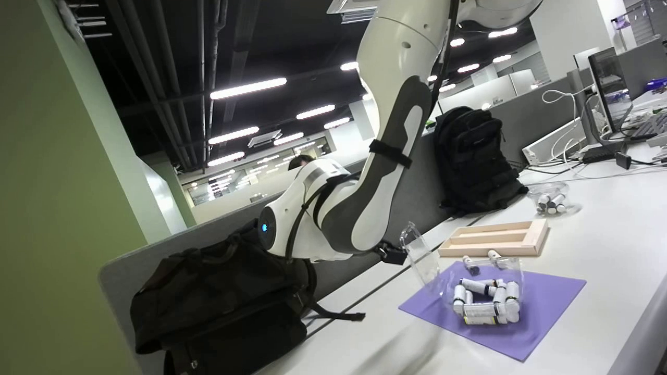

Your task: Close the lid of the bowl

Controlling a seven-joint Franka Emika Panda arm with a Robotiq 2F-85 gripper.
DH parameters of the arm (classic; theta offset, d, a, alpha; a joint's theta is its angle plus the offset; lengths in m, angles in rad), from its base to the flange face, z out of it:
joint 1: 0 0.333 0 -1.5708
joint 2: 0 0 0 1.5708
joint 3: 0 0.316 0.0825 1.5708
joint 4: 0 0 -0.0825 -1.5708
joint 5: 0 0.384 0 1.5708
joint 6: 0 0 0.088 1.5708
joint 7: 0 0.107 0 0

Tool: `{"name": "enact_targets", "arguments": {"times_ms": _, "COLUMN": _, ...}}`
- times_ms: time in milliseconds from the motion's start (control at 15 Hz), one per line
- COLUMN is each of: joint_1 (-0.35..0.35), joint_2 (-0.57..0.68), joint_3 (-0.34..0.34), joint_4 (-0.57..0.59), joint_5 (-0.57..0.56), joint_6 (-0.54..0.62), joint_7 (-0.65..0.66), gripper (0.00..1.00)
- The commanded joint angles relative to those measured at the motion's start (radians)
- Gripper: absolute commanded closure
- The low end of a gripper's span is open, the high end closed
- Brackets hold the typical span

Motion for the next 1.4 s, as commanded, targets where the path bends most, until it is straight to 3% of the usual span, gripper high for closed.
{"name": "enact_targets", "arguments": {"times_ms": 0, "joint_1": -0.042, "joint_2": -0.117, "joint_3": 0.048, "joint_4": -0.145, "joint_5": 0.053, "joint_6": -0.011, "joint_7": 0.019, "gripper": 0.0}}
{"name": "enact_targets", "arguments": {"times_ms": 400, "joint_1": -0.113, "joint_2": -0.225, "joint_3": 0.109, "joint_4": -0.351, "joint_5": 0.254, "joint_6": 0.072, "joint_7": 0.078, "gripper": 0.0}}
{"name": "enact_targets", "arguments": {"times_ms": 733, "joint_1": -0.168, "joint_2": -0.269, "joint_3": 0.113, "joint_4": -0.491, "joint_5": 0.458, "joint_6": 0.175, "joint_7": 0.053, "gripper": 0.0}}
{"name": "enact_targets", "arguments": {"times_ms": 1000, "joint_1": -0.202, "joint_2": -0.382, "joint_3": 0.102, "joint_4": -0.544, "joint_5": 0.508, "joint_6": 0.269, "joint_7": 0.022, "gripper": 0.0}}
{"name": "enact_targets", "arguments": {"times_ms": 1067, "joint_1": -0.166, "joint_2": -0.268, "joint_3": 0.085, "joint_4": -0.47, "joint_5": 0.487, "joint_6": 0.226, "joint_7": 0.027, "gripper": 0.0}}
{"name": "enact_targets", "arguments": {"times_ms": 1333, "joint_1": -0.163, "joint_2": -0.275, "joint_3": 0.081, "joint_4": -0.473, "joint_5": 0.487, "joint_6": 0.23, "joint_7": 0.014, "gripper": 0.0}}
